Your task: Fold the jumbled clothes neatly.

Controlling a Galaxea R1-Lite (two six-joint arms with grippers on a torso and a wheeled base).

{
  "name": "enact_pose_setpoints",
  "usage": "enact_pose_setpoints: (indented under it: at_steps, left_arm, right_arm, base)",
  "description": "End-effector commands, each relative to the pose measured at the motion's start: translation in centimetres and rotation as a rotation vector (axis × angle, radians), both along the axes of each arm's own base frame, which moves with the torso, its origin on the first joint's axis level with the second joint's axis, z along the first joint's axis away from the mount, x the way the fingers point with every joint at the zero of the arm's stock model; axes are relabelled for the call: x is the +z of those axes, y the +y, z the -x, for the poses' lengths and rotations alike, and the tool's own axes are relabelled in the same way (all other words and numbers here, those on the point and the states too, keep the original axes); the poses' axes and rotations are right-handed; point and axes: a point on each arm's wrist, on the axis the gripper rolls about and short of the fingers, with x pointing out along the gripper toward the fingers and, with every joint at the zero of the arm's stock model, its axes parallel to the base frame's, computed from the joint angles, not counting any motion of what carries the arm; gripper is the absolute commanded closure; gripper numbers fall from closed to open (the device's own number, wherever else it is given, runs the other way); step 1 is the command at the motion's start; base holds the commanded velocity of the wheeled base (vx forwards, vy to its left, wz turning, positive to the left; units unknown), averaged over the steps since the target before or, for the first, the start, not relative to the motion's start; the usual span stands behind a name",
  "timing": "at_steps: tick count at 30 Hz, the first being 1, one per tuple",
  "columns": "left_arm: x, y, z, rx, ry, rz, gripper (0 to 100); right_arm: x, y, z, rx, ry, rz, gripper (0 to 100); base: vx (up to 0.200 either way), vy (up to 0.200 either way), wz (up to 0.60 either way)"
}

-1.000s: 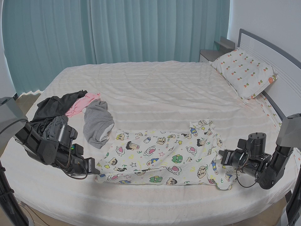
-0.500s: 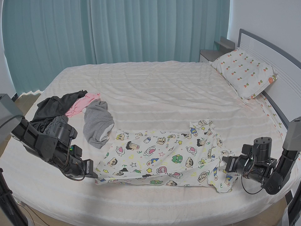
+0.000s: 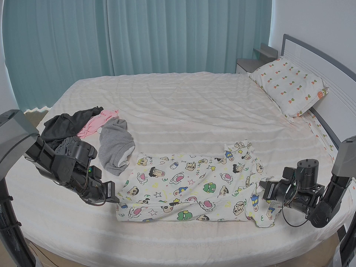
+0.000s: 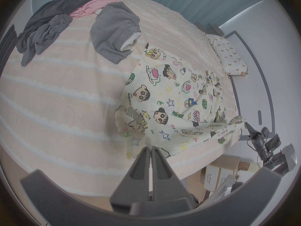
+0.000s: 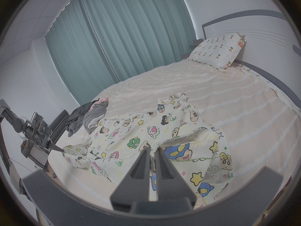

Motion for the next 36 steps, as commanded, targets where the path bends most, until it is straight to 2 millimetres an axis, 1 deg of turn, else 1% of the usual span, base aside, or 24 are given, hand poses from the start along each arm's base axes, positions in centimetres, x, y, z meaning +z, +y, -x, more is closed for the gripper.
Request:
enact_pose_setpoints:
  at_steps: [1,3,5,6,8,11,19,25,30,36]
  left_arm:
    - [-1.5,-0.4,-2.9,0.039,-0.002,-0.009,100]
    - [-1.7,-0.6,-3.4,0.039,-0.005,-0.008,100]
    - [-2.2,-0.8,-4.3,0.045,-0.005,-0.007,100]
    - [-2.2,-0.8,-4.3,0.045,-0.005,-0.007,100]
    - [-3.0,-1.2,-5.2,0.056,-0.001,-0.026,100]
    - [-4.3,-1.6,-6.0,0.065,0.004,-0.068,100]
    - [-5.9,-2.6,-7.1,0.066,-0.003,-0.121,100]
    - [-6.2,-3.3,-7.7,0.059,-0.019,-0.126,100]
    - [-6.6,-3.9,-8.1,0.069,-0.024,-0.141,100]
    - [-6.6,-4.1,-8.5,0.094,-0.029,-0.134,100]
  right_arm:
    - [-1.3,0.1,-1.2,-0.007,0.023,0.009,100]
    - [-1.5,0.1,-1.6,-0.012,0.025,0.011,100]
    - [-2.2,0.0,-2.3,-0.016,0.033,0.023,100]
    - [-2.2,0.0,-2.3,-0.016,0.033,0.023,100]
    - [-3.1,-0.1,-2.9,-0.02,0.048,0.038,100]
    - [-3.9,-0.4,-3.4,-0.03,0.061,0.044,100]
    - [-4.7,-0.5,-4.7,-0.037,0.053,0.049,100]
    - [-4.9,-0.1,-5.2,0.009,0.049,0.036,100]
    - [-5.4,0.1,-5.6,0.014,0.047,0.037,100]
    - [-5.5,0.5,-6.0,0.042,0.041,0.028,100]
  base:
    - [0.0,0.0,0.0]
    - [0.0,0.0,0.0]
    - [0.0,0.0,0.0]
    - [0.0,0.0,0.0]
    - [0.0,0.0,0.0]
    - [0.0,0.0,0.0]
    - [0.0,0.0,0.0]
    - [0.0,0.0,0.0]
    - [0.0,0.0,0.0]
    - [0.0,0.0,0.0]
